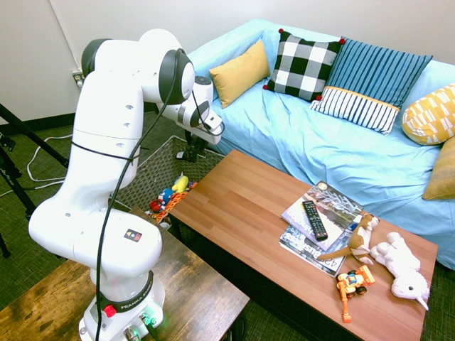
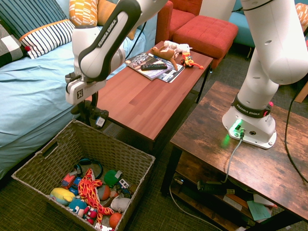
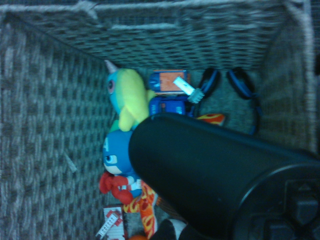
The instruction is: Put the gamepad in the basket
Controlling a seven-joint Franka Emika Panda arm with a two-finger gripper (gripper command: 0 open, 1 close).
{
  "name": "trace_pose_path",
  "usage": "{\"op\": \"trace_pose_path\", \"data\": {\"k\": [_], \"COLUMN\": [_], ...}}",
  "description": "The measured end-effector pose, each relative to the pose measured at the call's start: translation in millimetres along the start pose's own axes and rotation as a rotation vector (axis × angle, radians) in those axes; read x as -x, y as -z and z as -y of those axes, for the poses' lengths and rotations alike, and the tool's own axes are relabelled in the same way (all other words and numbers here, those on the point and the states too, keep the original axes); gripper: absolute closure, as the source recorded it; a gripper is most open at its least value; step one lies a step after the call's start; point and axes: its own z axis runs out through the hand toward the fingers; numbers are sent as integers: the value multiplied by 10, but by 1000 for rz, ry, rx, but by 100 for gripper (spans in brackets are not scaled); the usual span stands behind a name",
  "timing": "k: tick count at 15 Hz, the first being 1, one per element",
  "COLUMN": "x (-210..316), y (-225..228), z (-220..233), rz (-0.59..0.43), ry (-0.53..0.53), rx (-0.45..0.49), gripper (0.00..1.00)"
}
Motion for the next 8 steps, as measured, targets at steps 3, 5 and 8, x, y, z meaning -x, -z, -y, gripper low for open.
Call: {"op": "trace_pose_path", "data": {"k": [3, 5, 8], "x": [134, 201, 268], "y": [-548, -890, -1274], "z": [228, 278, 295], "rz": [51, 89, 130], "ry": [-6, -19, -24], "rx": [-10, -12, -2], "gripper": [100, 100, 100]}}
